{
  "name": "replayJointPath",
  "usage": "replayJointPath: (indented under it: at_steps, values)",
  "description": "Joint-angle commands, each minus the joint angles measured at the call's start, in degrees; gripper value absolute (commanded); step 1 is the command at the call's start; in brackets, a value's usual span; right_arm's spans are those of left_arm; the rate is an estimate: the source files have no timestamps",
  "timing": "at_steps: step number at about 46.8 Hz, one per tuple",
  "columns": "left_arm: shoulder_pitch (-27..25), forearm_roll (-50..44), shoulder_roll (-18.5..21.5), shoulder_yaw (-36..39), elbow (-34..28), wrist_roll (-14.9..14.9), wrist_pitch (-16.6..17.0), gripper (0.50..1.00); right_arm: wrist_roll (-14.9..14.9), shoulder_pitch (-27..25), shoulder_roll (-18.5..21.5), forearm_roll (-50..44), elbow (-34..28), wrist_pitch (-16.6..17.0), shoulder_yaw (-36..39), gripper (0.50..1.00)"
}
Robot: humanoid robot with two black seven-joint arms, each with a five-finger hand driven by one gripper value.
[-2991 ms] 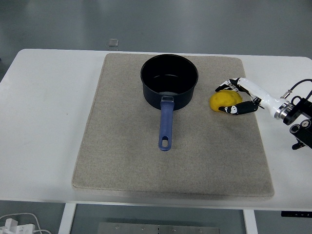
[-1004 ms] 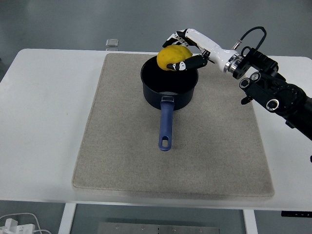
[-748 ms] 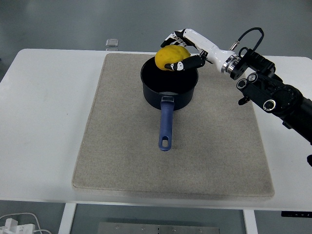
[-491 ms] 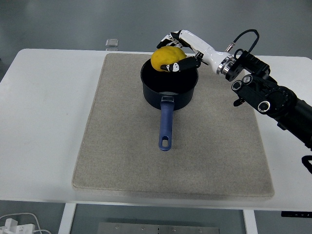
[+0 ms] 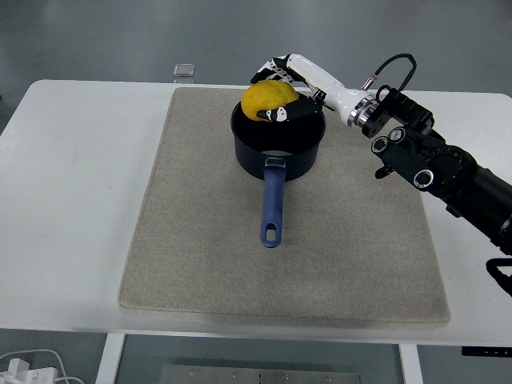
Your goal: Put the potato in the blue pot
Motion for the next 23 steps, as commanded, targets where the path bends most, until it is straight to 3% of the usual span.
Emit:
replayJointPath:
  at_steps: [1, 23]
  values:
    - [0.0, 0.0, 0.0, 0.0, -0.1, 0.0, 0.0, 0.999, 0.0, -0.2, 0.0, 0.0, -0.2, -0.1, -0.2, 0.500]
    - [0.0, 0.0, 0.0, 0.0, -0.2, 0.0, 0.0, 0.999, 0.0, -2.8, 0.0, -0.1, -1.1, -0.8, -0.4, 0.500]
